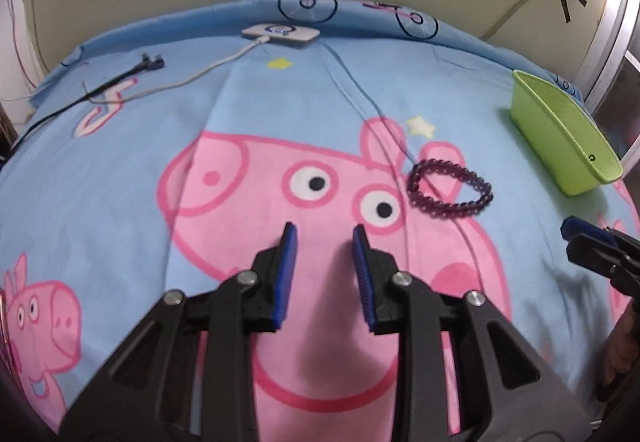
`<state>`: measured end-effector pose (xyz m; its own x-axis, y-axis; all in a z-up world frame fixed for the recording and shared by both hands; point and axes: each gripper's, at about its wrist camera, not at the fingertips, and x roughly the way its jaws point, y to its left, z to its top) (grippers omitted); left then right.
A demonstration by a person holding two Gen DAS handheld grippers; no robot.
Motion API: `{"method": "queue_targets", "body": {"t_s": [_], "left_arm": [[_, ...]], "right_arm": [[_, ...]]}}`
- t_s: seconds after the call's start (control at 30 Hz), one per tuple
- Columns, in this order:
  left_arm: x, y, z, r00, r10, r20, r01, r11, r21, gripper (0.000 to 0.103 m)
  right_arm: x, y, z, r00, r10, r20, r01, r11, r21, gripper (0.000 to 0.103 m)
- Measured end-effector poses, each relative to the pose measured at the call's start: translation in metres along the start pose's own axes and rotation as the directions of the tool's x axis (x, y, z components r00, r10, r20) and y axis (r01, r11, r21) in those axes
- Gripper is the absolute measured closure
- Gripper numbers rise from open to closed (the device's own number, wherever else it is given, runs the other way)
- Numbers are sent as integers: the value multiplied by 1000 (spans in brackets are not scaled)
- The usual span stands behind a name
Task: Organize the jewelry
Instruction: 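Move the open right gripper toward the dark purple bead bracelet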
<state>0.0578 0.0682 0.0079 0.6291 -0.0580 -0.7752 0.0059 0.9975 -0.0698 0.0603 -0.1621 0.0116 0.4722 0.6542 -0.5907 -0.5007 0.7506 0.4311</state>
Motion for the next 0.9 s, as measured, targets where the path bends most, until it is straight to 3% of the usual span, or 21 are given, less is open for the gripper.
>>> {"method": "queue_targets", "body": {"t_s": [0.17,0.27,0.5,0.9], "left_arm": [[-5,-6,-6,997,62,39,-63,998,25,76],[-6,-5,-6,996,80,44,-80,997,18,76],[-9,-5,-7,995,86,59,-88,996,20,76],[-11,-6,-7,994,83,74,-85,996,24,76]], "right_arm": [[1,-8,-13,1000,-11,15,10,996,93,93],[-10,-14,-17,997,-19,80,8,990,139,93],[-16,-16,-22,992,-42,121,17,980,197,82],[-16,-19,-26,986,-104,129,70,968,241,81]]}}
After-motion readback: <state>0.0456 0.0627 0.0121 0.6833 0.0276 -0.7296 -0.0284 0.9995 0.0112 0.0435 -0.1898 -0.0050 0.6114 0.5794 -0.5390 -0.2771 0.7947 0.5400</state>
